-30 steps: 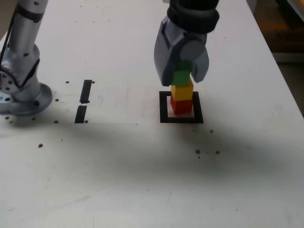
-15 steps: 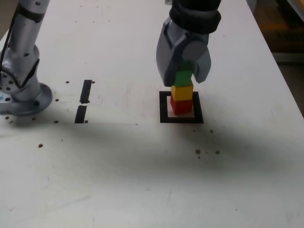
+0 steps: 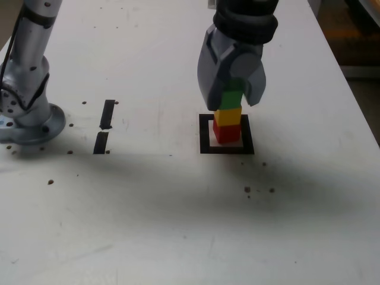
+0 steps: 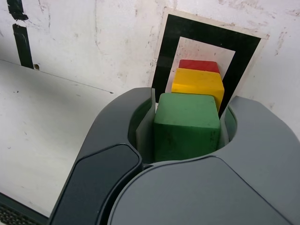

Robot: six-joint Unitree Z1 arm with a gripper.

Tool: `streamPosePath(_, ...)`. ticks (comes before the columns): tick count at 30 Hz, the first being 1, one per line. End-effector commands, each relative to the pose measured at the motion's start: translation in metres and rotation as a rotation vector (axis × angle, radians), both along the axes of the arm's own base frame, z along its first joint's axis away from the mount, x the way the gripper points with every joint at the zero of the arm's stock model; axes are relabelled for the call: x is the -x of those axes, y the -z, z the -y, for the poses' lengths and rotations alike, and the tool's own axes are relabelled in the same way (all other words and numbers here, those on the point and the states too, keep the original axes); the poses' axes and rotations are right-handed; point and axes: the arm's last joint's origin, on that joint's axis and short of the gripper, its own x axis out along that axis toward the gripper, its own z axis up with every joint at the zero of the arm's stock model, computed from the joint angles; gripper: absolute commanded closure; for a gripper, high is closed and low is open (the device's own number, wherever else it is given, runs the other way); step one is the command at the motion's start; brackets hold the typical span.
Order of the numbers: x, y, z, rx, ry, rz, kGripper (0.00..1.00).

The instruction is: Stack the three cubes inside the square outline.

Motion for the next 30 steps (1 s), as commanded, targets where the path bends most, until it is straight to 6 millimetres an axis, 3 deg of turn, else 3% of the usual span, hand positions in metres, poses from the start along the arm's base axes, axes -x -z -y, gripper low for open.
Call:
streamPosePath(1, -0.001, 0.002, 0.000, -0.003, 0.001, -0.004, 0.29)
streamPosePath(4, -0.001, 0.003, 0.000, -0.007, 0.001, 0.001, 0.14)
streamPosePath(7, -0.001, 0.003, 0.000, -0.010, -0.001, 0.009, 0.06)
streamPosePath(16, 0.012, -0.016, -0.002, -0.025, -0.015, 0.036, 0.00)
streamPosePath(26, 0.072, -0.085, -0.009, -0.018, 0.058, 0.192, 0.00)
streamPosePath(30, 0.104, -0.097, -0.012, -0.005, 0.138, 0.221, 0.00)
